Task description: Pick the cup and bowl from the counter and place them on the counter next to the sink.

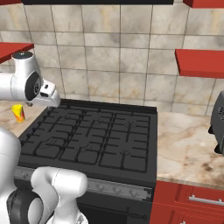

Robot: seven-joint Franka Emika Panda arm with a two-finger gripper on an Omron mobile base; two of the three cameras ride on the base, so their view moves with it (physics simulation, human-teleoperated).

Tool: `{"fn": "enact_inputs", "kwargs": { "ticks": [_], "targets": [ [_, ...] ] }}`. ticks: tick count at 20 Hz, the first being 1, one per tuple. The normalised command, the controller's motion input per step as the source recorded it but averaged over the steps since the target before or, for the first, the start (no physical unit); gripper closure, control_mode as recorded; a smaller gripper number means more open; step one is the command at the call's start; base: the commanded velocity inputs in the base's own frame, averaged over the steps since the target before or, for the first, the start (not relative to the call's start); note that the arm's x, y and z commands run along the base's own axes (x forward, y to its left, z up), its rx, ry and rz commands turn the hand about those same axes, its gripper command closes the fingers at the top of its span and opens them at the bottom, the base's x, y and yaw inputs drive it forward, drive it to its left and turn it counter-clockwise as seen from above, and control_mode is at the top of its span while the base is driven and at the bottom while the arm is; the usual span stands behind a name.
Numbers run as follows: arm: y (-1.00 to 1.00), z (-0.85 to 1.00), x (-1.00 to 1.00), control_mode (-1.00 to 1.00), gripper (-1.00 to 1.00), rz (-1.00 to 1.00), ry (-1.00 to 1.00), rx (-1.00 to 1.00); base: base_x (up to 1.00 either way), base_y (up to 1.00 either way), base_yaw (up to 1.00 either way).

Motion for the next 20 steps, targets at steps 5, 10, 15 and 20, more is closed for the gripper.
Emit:
{"fn": "enact_inputs", "kwargs": {
  "ticks": [5,10,15,20],
  "targets": [
    [0.43,-0.08,0.00,-1.00,-1.00,-0.03,0.00,0.39,0.00,0.00,0.00],
    [0.48,-0.02,0.00,-1.00,-1.00,-0.02,0.00,0.17,0.00,0.00,0.00],
    [0.27,0.00,0.23,-1.00,-1.00,0.00,0.06,0.00,0.00,0.00,0.00],
    [0.21,0.00,0.50,-1.00,-1.00,0.00,0.07,0.00,0.00,0.00,0.00]
  ]
}}
